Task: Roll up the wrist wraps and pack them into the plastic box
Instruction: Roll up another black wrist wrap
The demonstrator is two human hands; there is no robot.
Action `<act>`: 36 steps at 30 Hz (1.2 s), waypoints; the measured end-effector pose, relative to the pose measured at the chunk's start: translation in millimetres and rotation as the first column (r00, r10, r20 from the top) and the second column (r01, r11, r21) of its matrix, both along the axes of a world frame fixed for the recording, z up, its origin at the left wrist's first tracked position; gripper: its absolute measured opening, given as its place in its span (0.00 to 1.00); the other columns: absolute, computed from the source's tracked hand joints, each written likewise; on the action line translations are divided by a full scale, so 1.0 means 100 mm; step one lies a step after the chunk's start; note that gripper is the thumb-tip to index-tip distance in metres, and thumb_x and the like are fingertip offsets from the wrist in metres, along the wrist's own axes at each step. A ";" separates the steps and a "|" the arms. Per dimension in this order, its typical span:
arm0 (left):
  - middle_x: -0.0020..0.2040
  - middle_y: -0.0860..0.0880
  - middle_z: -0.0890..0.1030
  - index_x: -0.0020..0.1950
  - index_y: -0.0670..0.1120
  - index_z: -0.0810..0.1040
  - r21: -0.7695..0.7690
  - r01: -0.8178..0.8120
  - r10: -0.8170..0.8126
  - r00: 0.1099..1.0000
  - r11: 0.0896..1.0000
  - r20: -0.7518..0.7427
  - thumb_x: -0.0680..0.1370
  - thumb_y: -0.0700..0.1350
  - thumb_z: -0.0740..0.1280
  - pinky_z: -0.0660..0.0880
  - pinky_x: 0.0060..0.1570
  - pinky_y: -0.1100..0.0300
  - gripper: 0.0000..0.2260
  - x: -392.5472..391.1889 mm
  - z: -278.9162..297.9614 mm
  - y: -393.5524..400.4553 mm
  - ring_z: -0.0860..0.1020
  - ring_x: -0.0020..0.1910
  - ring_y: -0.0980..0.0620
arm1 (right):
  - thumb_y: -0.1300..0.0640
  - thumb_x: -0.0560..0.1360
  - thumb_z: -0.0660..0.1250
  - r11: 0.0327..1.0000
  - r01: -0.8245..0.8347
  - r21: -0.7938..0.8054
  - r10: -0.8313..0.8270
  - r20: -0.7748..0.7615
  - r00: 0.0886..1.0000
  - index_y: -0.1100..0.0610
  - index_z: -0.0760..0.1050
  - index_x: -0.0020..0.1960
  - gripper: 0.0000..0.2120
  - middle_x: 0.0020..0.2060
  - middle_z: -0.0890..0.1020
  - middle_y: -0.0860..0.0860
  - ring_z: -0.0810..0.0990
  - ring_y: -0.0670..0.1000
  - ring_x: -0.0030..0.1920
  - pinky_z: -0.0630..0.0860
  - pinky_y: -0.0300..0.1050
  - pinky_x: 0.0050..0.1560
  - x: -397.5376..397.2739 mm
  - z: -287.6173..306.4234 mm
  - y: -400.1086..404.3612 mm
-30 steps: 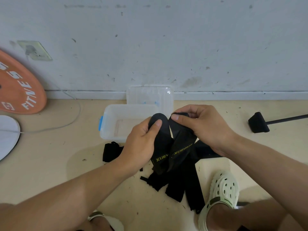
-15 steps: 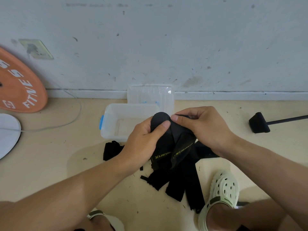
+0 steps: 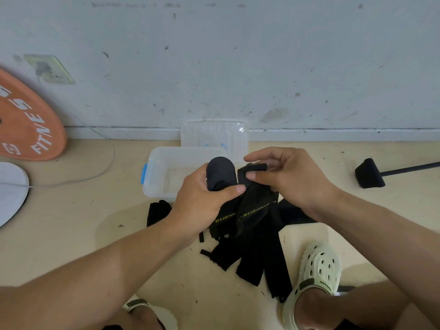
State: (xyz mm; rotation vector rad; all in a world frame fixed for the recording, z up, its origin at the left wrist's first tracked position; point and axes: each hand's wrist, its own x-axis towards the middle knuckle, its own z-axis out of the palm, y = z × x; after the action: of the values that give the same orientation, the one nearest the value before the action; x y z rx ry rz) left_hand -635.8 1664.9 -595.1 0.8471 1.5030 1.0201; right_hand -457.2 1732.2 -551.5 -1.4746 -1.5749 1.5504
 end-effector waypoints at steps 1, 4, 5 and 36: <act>0.51 0.50 0.86 0.58 0.49 0.82 -0.010 -0.012 0.012 1.000 1.000 0.003 0.72 0.45 0.80 0.81 0.54 0.55 0.16 0.00 -0.01 0.00 0.85 0.52 0.50 | 0.63 0.74 0.77 1.000 0.017 0.009 -0.017 0.015 1.000 0.50 0.86 0.51 0.11 0.42 0.88 0.50 0.80 0.43 0.34 0.74 0.30 0.35 0.00 -0.01 0.01; 0.51 0.49 0.87 0.61 0.51 0.81 -0.052 -0.075 0.074 0.997 0.996 -0.010 0.70 0.47 0.82 0.82 0.53 0.56 0.21 -0.01 -0.03 0.02 0.86 0.51 0.50 | 0.63 0.74 0.77 0.999 0.050 0.005 -0.050 0.069 0.996 0.52 0.85 0.51 0.09 0.47 0.87 0.53 0.79 0.41 0.31 0.77 0.33 0.33 0.03 -0.03 0.08; 0.51 0.48 0.87 0.62 0.51 0.80 -0.064 -0.095 0.094 0.995 0.993 -0.023 0.69 0.48 0.82 0.83 0.54 0.54 0.23 -0.02 -0.03 0.03 0.86 0.51 0.50 | 0.63 0.75 0.77 0.999 0.052 -0.003 -0.052 0.085 0.995 0.53 0.85 0.52 0.08 0.47 0.87 0.55 0.80 0.41 0.30 0.79 0.34 0.33 0.04 -0.04 0.10; 0.50 0.50 0.87 0.67 0.50 0.76 0.118 -0.075 0.098 0.973 0.990 -0.207 0.82 0.47 0.70 0.78 0.39 0.71 0.14 -0.06 0.12 0.07 0.85 0.44 0.58 | 0.63 0.75 0.73 0.835 -0.375 -0.402 0.314 -0.209 0.926 0.57 0.83 0.47 0.03 0.23 0.74 0.47 0.68 0.41 0.20 0.61 0.32 0.19 0.18 0.14 0.23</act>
State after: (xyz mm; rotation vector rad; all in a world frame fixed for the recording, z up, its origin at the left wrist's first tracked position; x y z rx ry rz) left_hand -642.1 1671.8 -583.5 1.0010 1.6881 1.1127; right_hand -439.6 1754.9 -537.0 -1.3021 -1.5398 2.2881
